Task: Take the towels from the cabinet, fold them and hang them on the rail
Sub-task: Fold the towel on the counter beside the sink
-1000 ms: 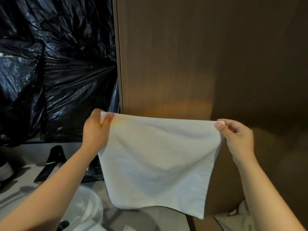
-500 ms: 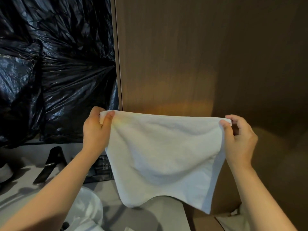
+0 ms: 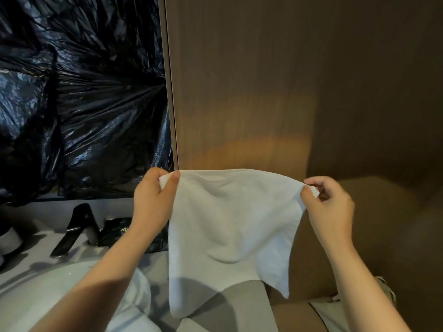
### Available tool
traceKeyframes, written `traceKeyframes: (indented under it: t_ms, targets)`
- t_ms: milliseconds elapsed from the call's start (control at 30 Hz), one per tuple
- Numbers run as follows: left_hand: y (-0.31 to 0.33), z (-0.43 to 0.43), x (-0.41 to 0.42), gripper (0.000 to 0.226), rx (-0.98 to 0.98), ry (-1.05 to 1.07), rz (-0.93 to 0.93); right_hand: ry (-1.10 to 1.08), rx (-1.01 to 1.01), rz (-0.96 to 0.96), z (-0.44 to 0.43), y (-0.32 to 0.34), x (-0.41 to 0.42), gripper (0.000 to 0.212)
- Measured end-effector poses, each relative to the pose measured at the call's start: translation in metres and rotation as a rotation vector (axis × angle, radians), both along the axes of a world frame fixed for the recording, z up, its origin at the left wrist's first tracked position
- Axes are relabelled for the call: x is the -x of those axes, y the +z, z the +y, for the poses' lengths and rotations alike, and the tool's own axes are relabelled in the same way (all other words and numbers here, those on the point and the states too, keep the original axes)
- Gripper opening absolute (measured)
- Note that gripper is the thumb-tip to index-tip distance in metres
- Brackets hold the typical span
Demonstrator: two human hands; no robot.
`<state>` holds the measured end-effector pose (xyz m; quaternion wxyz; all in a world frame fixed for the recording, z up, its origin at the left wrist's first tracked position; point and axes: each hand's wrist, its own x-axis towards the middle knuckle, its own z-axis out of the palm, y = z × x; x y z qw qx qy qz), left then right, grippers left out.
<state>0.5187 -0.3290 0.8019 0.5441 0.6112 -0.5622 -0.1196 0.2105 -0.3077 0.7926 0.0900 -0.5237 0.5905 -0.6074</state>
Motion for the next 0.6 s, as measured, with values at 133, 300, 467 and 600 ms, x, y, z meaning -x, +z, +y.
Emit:
traceKeyframes:
  t_ms: [133, 300, 467, 600]
  targets:
    - [0.005, 0.025, 0.025, 0.023, -0.003, -0.069, 0.077, 0.238, 0.009, -0.047, 0.019, 0.004, -0.02, 0.017]
    - [0.012, 0.04, 0.046, 0.023, -0.032, -0.156, 0.211, 0.405, -0.054, -0.135, 0.028, 0.007, -0.04, 0.021]
    - [0.017, 0.048, 0.048, 0.017, -0.118, -0.343, 0.352, 0.471, -0.067, -0.208, 0.034, 0.016, -0.048, 0.013]
    - [0.015, 0.052, 0.043, 0.017, -0.139, -0.415, 0.418, 0.521, -0.091, -0.239, 0.039, 0.02, -0.051, 0.012]
